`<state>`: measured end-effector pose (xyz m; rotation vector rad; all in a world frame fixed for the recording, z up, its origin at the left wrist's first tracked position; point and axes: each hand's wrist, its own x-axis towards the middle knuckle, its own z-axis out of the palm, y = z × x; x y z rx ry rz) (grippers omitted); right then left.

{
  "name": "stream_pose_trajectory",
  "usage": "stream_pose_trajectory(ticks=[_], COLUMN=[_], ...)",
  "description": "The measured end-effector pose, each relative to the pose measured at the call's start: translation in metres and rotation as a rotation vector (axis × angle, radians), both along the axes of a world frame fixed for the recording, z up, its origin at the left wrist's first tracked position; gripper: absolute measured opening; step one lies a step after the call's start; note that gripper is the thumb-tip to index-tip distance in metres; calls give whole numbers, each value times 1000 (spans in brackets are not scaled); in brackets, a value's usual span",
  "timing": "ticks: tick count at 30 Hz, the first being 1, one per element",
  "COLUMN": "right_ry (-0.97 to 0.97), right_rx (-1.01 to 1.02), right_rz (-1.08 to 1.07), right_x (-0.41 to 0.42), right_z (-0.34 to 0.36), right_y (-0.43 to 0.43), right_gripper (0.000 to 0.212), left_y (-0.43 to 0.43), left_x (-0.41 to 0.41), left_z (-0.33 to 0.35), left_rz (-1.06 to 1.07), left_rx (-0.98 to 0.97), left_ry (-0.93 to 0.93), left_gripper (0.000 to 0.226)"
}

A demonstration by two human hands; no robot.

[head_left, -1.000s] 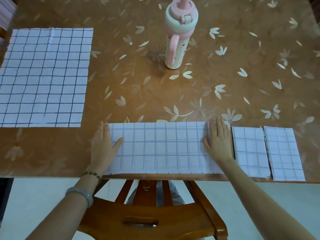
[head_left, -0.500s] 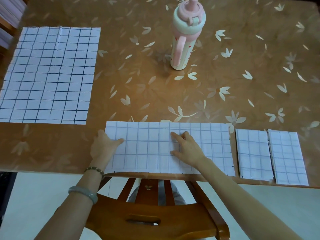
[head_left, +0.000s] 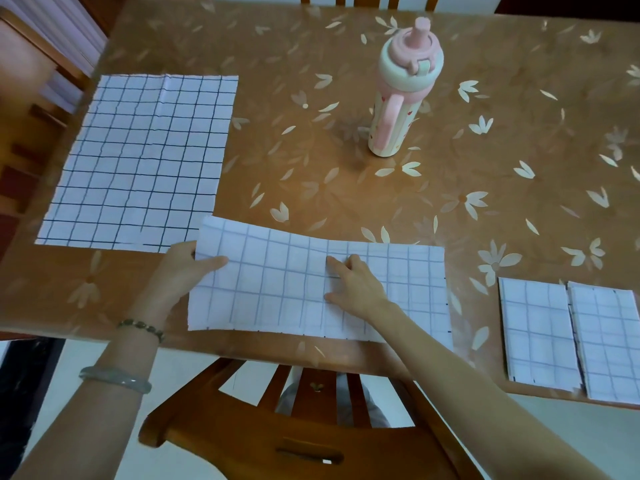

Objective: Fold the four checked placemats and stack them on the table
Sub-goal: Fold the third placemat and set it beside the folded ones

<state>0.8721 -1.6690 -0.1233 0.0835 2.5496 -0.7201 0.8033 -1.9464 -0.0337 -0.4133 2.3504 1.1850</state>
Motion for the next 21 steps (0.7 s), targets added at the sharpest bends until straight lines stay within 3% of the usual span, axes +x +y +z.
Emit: stream_pose_trajectory(ticks=[5,10,15,21], right_ry=[-13,-36,-52,-49], right_rx=[-7,2,24,9], right_rz=[6,50,65,60], right_x=[-7,-6,-7,-7], right_z=[-1,0,0,0], right_y=[-20,-19,-22,-21], right_gripper=[70,82,88,93], left_y=[-19,-26,-15,29], left_x=[-3,0,-5,-8], left_z=[12,18,36,81], left_rz=[-66,-206,-177,-314], left_rx=[-33,-11,78,188], left_ry=[38,-135,-107,-24], left_gripper=[12,36,37,35])
